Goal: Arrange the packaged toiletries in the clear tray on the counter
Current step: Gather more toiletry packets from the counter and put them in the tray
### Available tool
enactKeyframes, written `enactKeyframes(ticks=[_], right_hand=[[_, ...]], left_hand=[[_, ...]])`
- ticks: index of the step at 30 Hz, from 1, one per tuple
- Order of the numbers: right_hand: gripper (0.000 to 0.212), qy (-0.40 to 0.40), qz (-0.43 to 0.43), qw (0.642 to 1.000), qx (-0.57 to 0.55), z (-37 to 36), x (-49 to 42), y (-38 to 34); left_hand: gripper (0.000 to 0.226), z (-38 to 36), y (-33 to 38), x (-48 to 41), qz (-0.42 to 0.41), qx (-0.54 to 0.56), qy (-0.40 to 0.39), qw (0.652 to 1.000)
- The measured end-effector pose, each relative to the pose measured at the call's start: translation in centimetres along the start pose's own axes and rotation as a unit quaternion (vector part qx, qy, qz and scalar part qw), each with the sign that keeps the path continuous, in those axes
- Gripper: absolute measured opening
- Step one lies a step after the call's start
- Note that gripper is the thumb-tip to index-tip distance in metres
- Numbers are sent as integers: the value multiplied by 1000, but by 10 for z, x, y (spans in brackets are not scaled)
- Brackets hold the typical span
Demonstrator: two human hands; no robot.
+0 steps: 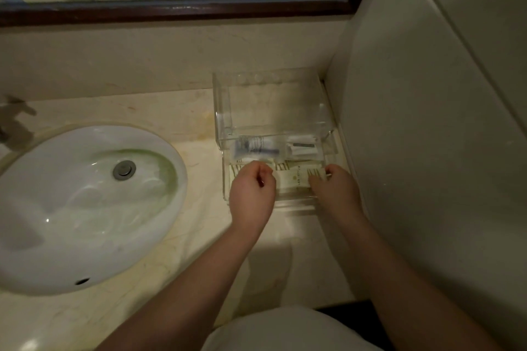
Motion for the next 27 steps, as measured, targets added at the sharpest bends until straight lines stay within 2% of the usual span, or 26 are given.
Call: enactKeyframes(ticks=[2,4,7,9,12,16,18,21,27], right_hand=[[26,23,22,993,114,3,2,-4],[27,32,28,981,187,4,5,-7],[42,59,66,970,228,1,9,-9],[48,92,134,960,227,-4,13,-13],[40,94,216,937,258,-13,17,-20],[31,64,191,950,237,-15,14,-17],[33,57,181,957,217,-14,13,-16],[39,48,196,950,237,-14,12,-18],[30,46,189,943,271,-13,8,-19]], left_hand=[[14,-1,-2,-4,-102,-99,-28,989],[26,-8,-8,-6,-164,-205,-88,961],[39,-19,-21,-4,-181,-307,-161,920],[35,-21,-26,-2,-176,-318,-175,915],[27,-20,-24,-1,-175,-321,-173,915],[29,-19,-24,-1,-179,-324,-182,911],[32,-15,-27,0,-185,-317,-188,911],[34,-13,-28,-1,-181,-317,-196,910],[36,-11,-24,-2,-183,-329,-226,898]])
Point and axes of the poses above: each hand's wrist, its own x-axis away from the middle knuckle, its own z-axis out of the back of the hand, y = z × x, the point moved 4 cm from there along -x, towards the middle knuckle, and after that the axes turned 4 degrees about x, right-handed, at the moved point
